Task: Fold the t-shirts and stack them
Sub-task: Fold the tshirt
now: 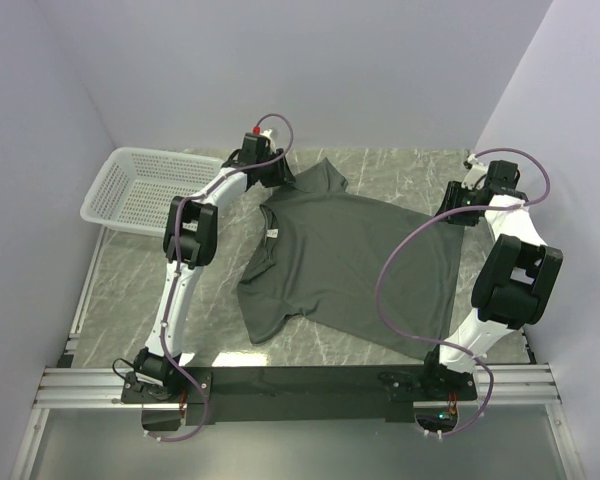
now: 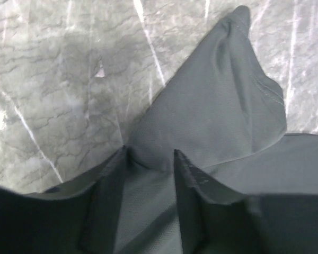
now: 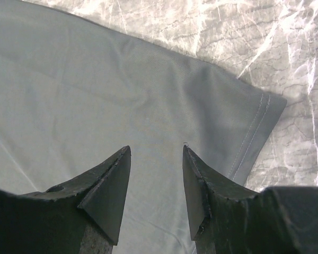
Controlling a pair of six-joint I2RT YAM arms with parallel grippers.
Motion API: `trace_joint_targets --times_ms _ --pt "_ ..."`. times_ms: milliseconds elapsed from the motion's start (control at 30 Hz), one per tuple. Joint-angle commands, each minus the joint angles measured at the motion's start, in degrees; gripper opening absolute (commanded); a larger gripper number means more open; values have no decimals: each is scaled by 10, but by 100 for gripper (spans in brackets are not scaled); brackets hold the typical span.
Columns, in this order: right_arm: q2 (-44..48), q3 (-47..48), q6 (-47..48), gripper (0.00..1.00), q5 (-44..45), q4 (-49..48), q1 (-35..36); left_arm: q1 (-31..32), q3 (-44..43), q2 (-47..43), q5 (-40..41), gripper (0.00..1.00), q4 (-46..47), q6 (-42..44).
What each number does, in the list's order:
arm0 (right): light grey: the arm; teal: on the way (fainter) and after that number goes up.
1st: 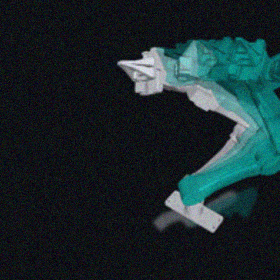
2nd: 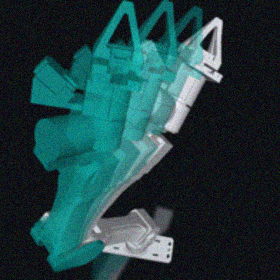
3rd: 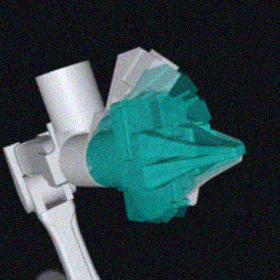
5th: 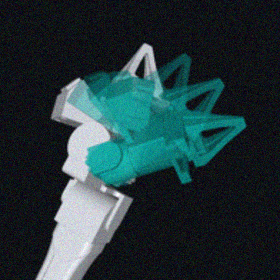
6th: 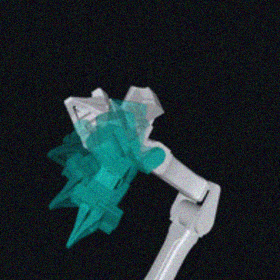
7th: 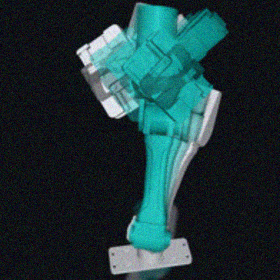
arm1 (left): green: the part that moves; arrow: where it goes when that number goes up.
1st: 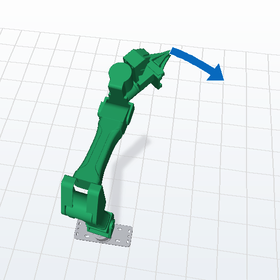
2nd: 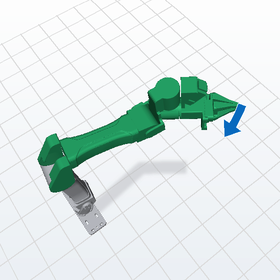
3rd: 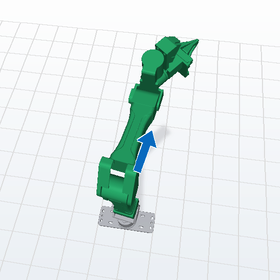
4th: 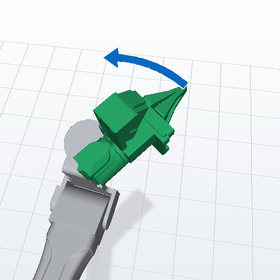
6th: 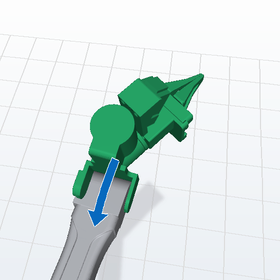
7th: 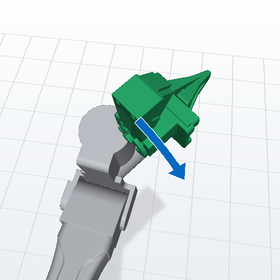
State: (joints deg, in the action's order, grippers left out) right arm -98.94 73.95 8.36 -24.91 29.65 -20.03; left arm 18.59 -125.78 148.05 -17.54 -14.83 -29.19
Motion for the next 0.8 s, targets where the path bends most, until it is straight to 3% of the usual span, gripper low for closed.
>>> trace_joint_targets --times_ms 0,133,333,567,767 --pt "-2 15 -7 51 -5 -12 -6 5 -25 7 20 43 -13 9" --pt "-3 16 -9 51 -9 -10 -8 5 -22 5 37 31 -23 16" --pt "-3 18 -5 51 -12 -6 -10 1 18 -35 93 1 -27 30" --pt "-16 30 2 51 -11 -1 -11 -29 191 -145 113 0 27 12" --pt "-88 117 -4 51 -11 23 -11 -31 253 -191 123 0 12 12"
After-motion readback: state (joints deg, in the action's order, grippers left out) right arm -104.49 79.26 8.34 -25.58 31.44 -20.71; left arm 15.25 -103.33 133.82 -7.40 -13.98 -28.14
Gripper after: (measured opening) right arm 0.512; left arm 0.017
